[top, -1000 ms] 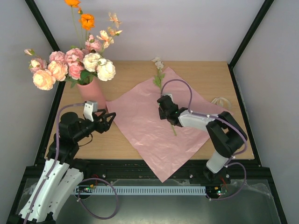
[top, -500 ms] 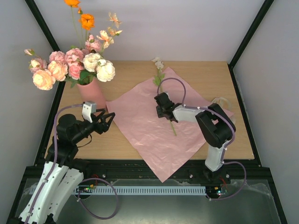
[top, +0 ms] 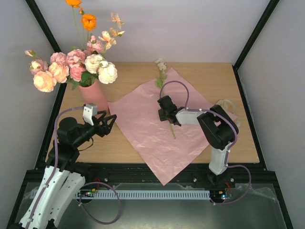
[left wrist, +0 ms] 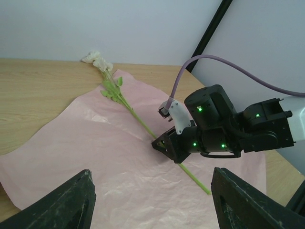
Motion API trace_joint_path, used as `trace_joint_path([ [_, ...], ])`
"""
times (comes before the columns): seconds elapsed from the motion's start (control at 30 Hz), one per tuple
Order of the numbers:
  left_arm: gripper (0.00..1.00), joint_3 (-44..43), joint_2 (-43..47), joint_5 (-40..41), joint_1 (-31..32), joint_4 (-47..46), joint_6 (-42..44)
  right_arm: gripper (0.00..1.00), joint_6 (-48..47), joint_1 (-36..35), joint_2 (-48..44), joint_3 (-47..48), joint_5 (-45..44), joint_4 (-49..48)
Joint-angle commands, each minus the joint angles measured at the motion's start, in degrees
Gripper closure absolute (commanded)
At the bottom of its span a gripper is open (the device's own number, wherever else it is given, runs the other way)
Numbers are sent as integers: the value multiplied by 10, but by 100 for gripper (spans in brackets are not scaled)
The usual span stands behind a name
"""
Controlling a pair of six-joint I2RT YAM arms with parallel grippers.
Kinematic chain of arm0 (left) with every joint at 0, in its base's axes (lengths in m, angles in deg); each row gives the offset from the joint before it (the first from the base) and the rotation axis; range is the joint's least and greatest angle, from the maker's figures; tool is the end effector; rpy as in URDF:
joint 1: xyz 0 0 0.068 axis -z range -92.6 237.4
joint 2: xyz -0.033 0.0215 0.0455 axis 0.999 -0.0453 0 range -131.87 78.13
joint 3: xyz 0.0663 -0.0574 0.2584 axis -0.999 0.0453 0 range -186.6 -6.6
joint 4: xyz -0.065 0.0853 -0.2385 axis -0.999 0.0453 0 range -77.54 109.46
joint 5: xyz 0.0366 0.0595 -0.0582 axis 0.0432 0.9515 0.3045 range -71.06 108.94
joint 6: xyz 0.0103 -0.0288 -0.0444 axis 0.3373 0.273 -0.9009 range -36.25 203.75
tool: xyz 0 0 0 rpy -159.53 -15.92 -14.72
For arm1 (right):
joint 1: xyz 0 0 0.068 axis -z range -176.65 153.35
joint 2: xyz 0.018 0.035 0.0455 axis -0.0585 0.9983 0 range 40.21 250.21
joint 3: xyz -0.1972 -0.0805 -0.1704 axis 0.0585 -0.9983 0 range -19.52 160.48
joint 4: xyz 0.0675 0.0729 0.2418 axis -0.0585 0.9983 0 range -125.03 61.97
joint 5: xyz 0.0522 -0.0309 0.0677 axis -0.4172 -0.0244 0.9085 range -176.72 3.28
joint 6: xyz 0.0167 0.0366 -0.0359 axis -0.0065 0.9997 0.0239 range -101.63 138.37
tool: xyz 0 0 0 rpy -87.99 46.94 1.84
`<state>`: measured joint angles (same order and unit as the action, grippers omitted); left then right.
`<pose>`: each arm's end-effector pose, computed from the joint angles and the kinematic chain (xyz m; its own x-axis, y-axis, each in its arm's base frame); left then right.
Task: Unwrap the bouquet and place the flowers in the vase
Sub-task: Pick up the fake flower from the wrapping paper.
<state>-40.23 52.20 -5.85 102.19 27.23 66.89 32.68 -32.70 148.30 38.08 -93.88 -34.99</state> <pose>0.1150 -0.0458 0.3081 -0.2979 -0.1937 -0.9347 0.5722 0.7476 -0.3372 0.3047 0.2162 0.1292 -0.7331 -0.2305 -0.6398 -0.3496 0.9347 0.0638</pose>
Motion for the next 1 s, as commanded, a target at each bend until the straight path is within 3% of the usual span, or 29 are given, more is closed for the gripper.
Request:
trace_joint_path([
  [0.0, 0, 5, -1, 12, 2, 0, 10, 80, 0, 2, -4, -28, 15, -14],
  [0.3, 0, 0, -4, 46, 2, 9, 6, 98, 8, 2, -67, -55, 7, -41],
  [0.8, 1, -11, -8, 115, 2, 25, -16, 99, 59, 1, -172, -141, 70, -114],
  [0.97, 0, -11, -3, 87, 2, 20, -18, 99, 69, -1, -244, -176, 73, -145],
])
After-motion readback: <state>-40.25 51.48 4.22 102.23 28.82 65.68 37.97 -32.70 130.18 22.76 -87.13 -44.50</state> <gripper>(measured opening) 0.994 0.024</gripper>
